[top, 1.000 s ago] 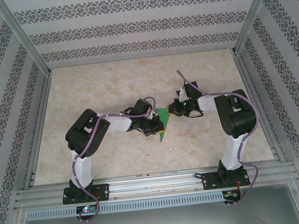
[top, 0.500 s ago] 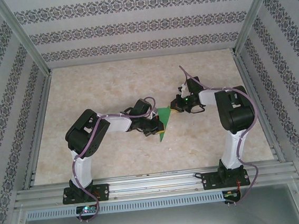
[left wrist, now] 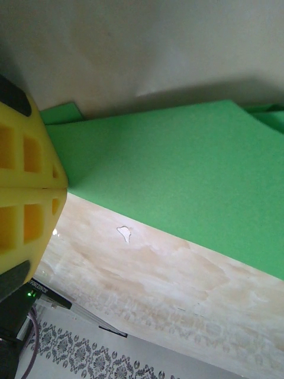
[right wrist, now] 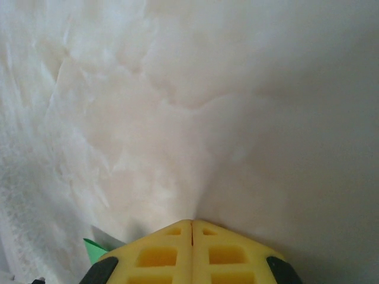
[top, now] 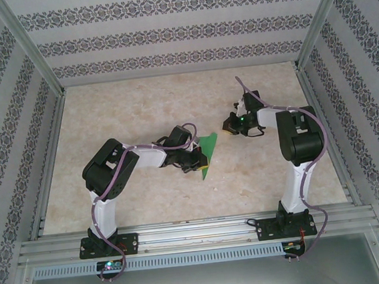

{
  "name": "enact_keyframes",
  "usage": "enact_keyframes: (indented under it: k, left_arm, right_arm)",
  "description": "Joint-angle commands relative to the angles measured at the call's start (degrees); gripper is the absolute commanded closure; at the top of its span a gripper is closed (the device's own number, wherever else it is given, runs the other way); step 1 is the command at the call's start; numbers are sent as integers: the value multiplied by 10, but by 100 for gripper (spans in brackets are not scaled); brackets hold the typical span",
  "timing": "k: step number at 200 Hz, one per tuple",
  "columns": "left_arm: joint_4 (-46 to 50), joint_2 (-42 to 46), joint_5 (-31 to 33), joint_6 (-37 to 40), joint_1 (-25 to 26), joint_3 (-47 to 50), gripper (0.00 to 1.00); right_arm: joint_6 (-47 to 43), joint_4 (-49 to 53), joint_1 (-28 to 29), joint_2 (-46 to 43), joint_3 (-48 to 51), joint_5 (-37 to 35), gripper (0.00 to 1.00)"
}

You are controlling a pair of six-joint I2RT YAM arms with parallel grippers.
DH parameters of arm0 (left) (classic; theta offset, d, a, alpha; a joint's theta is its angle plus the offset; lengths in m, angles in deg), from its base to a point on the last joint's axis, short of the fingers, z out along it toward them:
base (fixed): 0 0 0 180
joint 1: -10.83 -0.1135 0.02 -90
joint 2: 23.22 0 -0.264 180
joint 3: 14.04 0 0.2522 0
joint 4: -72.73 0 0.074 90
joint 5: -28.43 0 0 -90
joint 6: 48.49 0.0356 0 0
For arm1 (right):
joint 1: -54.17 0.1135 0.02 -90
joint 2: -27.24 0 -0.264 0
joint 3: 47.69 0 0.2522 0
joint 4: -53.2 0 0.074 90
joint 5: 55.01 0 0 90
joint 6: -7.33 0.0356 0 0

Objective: Fold a paper plane with a square sheet of paper (fold left side to right side)
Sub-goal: Fold the wing for the fifth time at the center of the table.

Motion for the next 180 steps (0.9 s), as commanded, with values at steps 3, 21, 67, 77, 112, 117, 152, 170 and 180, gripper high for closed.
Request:
enact_keyframes:
  k: [3,21,67,77,112,117,152,170,180]
  left_arm:
    - [94,-24,42,-2,1,33,100]
    - [94,-26,41,-2,1,30,100]
    - [94,-28,42,-5,1,26,100]
    - [93,-28,42,-6,1,26,100]
    - [97,-27,42,-3,1,25,100]
    - [96,-27,43,-3,1,26,100]
    - [94,-26,43,-4,1,27,100]
    - [94,-27,42,-4,1,26,100]
    - [93,-28,42,-4,1,25,100]
  right_arm:
    - [-13,4,-3,-54,5,-16,100]
    - [-9,5,-3,-89,30,-11,100]
    - [36,-22,-3,-179,121,27,100]
    - [48,-31,-3,-197,140,36,100]
    - [77,-46,9,-247,186,61,100]
    - [81,-49,12,-251,191,63,100]
    - [120,-98,44,-250,220,70,100]
    - [136,-125,66,-235,224,68,100]
    - [140,-129,79,-228,223,59,100]
